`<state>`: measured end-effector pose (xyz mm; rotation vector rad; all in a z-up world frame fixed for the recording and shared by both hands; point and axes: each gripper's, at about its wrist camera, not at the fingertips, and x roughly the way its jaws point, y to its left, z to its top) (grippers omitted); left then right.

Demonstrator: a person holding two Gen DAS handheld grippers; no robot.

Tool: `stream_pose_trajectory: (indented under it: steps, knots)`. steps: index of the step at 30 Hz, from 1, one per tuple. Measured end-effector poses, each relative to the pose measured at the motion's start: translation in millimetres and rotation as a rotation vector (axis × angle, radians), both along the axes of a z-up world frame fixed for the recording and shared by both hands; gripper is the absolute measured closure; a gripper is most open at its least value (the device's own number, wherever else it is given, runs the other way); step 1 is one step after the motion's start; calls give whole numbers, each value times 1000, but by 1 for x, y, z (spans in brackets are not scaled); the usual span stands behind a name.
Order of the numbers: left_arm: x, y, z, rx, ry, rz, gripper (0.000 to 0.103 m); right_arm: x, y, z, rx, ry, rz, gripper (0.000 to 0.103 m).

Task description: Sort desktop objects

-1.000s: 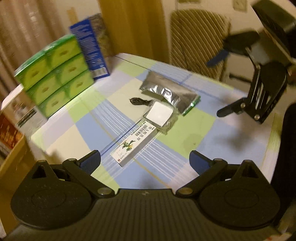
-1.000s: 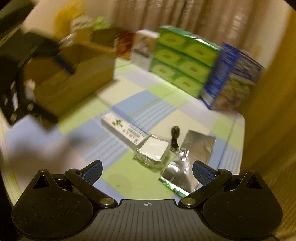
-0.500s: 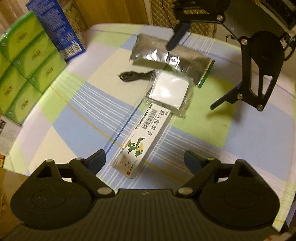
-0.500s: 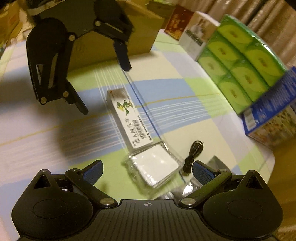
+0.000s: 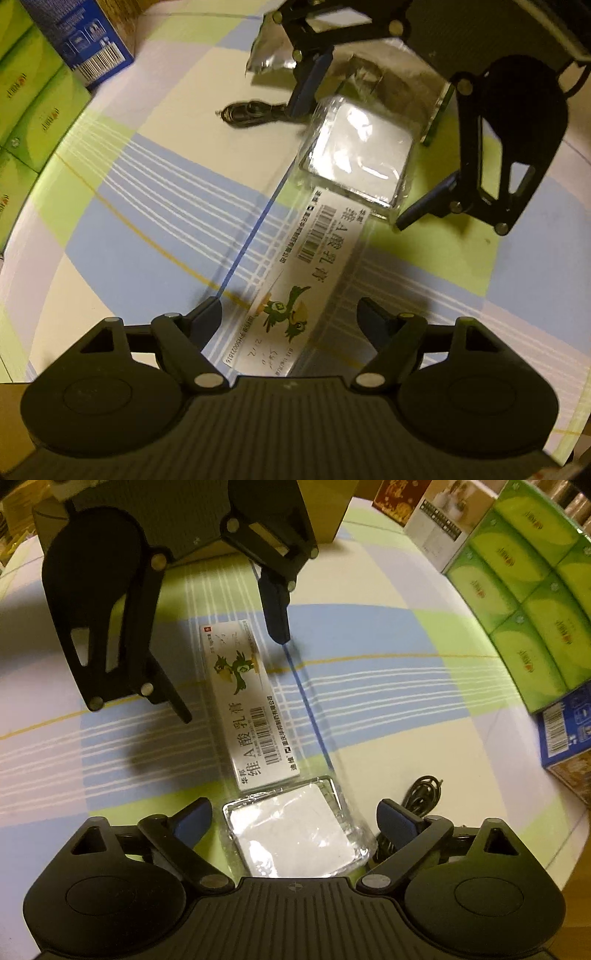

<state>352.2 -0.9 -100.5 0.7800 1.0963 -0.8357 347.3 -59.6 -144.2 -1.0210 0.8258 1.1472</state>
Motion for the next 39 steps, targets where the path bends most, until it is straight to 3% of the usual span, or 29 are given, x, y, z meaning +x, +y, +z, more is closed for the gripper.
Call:
stream_pose_trajectory:
  steps: [4,7,9,12,17,20,23,27,30,34,39]
  knots:
    - [7,-1,-10,13,56,31,30,5,0,-2,-11,28,-24,15]
    - [9,1,-8,-5,100,82,43,4,-3,-4,-3,49,-69,25]
    - [6,2,-6,-15,124,117,63,-4,-5,-3,-3,44,-102,28]
    - [-5,1,-4,-12,147,168,69,-17,-14,1,18,62,-188,33]
    - [-40,-1,-1,-11,176,264,70,-53,-34,8,56,108,-365,34]
    - [-69,0,1,-19,175,322,70,-76,-51,13,122,160,-531,35]
    - [-100,7,2,-87,187,403,70,-103,-67,16,185,187,-666,35]
    - [-138,11,5,-177,145,488,70,-136,-82,18,278,174,-799,34]
    - [-162,14,6,-248,87,522,69,-156,-85,17,334,132,-821,31]
    - [-186,15,2,-324,12,556,67,-175,-85,10,370,76,-746,19]
    - [-193,27,-4,-427,-53,627,65,-185,-90,2,413,61,-755,16]
